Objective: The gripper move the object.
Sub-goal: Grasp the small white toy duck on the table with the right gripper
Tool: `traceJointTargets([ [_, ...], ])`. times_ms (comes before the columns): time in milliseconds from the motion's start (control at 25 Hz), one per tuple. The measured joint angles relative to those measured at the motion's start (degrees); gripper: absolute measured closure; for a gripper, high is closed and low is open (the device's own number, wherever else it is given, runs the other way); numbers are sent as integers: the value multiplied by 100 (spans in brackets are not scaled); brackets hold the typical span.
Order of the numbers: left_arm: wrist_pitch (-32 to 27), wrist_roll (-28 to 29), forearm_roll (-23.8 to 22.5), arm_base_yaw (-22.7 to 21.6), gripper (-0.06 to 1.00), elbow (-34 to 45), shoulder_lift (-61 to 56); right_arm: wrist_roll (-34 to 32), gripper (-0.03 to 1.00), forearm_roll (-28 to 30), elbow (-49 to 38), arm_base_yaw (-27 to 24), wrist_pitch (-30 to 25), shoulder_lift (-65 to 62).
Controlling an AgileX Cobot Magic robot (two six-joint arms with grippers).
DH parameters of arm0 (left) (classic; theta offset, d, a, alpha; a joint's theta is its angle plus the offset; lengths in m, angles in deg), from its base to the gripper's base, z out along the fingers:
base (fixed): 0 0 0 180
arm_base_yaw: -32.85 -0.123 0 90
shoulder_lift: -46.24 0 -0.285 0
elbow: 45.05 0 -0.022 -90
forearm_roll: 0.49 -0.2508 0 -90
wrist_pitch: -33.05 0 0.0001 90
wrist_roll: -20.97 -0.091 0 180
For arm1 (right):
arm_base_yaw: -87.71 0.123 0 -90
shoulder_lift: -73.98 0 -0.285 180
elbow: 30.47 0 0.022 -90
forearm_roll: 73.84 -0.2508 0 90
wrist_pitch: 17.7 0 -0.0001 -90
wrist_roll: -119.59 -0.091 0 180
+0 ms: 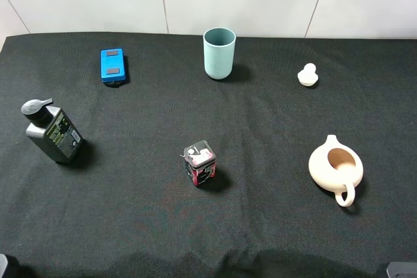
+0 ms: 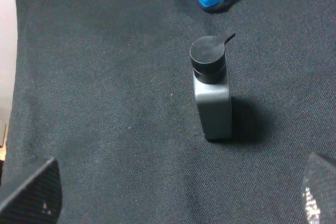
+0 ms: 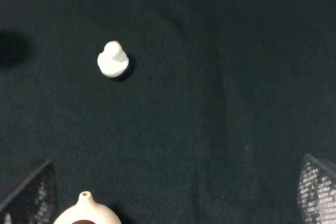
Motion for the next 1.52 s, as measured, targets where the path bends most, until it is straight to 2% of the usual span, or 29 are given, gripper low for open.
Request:
traceJointTargets([
  [640, 0, 0, 0, 0, -2, 0, 0, 384, 27, -145, 1304, 0, -48, 2321],
  [1080, 0, 0, 0, 0, -2, 0, 0, 383, 27, -691, 1975, 0, -315, 3517],
  [1520, 0, 0, 0, 0, -2, 0, 0, 309, 27, -476, 2383, 672, -298, 4520],
])
